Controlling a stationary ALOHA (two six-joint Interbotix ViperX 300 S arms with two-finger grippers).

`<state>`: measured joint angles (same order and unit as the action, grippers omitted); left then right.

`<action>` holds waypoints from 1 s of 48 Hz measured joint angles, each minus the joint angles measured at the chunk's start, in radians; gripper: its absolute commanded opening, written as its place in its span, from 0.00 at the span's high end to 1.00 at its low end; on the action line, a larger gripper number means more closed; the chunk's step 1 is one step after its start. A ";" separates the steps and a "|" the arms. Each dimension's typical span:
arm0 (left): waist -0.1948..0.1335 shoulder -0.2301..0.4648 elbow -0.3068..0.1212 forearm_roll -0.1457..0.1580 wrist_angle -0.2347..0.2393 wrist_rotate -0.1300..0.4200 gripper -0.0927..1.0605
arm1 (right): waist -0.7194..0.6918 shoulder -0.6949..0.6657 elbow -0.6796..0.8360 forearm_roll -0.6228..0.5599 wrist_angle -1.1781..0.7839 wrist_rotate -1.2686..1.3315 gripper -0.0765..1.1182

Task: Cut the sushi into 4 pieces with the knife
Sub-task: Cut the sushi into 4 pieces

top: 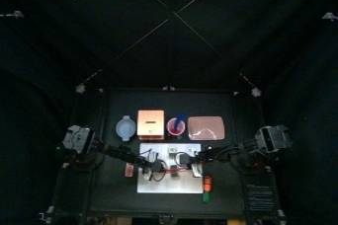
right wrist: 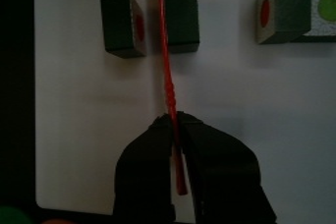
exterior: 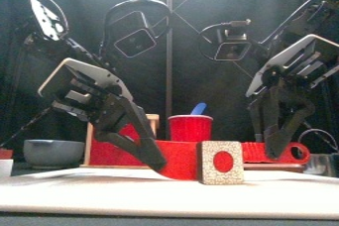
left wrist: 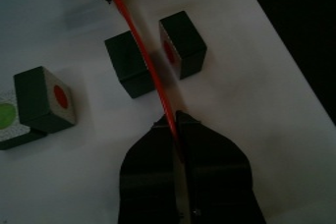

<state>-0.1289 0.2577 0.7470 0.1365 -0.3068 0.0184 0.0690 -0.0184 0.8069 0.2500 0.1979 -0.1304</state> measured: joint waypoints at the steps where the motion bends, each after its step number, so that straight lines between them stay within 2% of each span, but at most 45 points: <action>1: 0.003 -0.003 0.000 0.002 0.002 0.002 0.72 | -0.002 0.002 0.000 0.000 0.000 0.002 0.82; 6: 0.015 -0.011 0.005 0.006 0.002 0.002 0.72 | -0.012 -0.002 0.000 -0.006 0.000 0.000 0.82; 16: 0.011 -0.040 0.005 0.006 0.009 0.000 0.66 | -0.014 -0.009 -0.002 -0.006 0.008 0.002 0.82; 27: -0.020 -0.124 0.014 -0.015 0.015 0.005 0.39 | -0.015 -0.054 -0.023 -0.011 0.057 0.000 0.82; 31: -0.021 -0.158 0.017 -0.031 0.014 0.009 0.31 | -0.011 -0.081 -0.029 -0.009 0.063 -0.003 0.82; 34: -0.021 -0.178 0.026 -0.041 0.012 0.009 0.28 | -0.006 -0.103 -0.029 -0.008 0.071 0.005 0.82; 41: -0.014 -0.233 0.061 -0.064 0.014 0.008 0.28 | -0.005 -0.170 0.011 0.029 0.117 0.003 0.82; 48: 0.003 -0.330 0.123 -0.072 0.015 0.008 0.28 | -0.005 -0.282 0.078 0.120 0.229 0.011 0.82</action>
<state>-0.1258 -0.0721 0.8698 0.0644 -0.2915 0.0261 0.0644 -0.3007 0.8851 0.3697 0.4264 -0.1197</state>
